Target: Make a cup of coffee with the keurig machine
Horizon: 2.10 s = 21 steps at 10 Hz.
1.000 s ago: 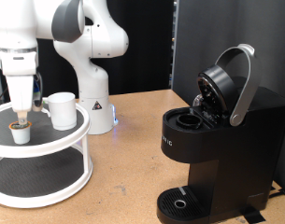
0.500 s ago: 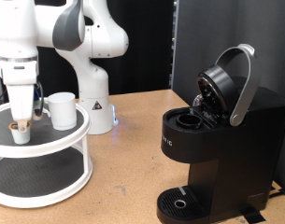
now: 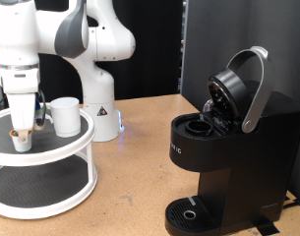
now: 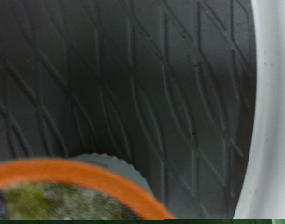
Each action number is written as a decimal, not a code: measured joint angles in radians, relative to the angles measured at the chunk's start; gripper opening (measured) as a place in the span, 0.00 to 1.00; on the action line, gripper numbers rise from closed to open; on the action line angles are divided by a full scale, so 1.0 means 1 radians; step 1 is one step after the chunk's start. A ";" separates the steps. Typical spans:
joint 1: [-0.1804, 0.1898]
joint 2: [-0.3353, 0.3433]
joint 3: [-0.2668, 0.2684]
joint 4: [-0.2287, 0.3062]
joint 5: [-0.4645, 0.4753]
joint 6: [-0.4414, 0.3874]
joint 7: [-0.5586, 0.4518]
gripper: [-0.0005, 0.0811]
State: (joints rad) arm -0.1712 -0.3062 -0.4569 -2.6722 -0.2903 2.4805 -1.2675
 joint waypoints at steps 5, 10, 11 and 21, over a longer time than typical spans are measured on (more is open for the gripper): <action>0.000 0.001 -0.005 -0.005 0.000 0.004 -0.005 0.99; 0.000 0.003 -0.005 -0.003 0.000 0.004 -0.001 0.57; 0.000 0.003 -0.005 -0.002 0.000 0.001 -0.001 0.57; 0.001 -0.141 -0.004 0.110 0.118 -0.306 -0.105 0.57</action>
State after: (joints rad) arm -0.1699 -0.4472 -0.4605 -2.5624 -0.1720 2.1748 -1.3723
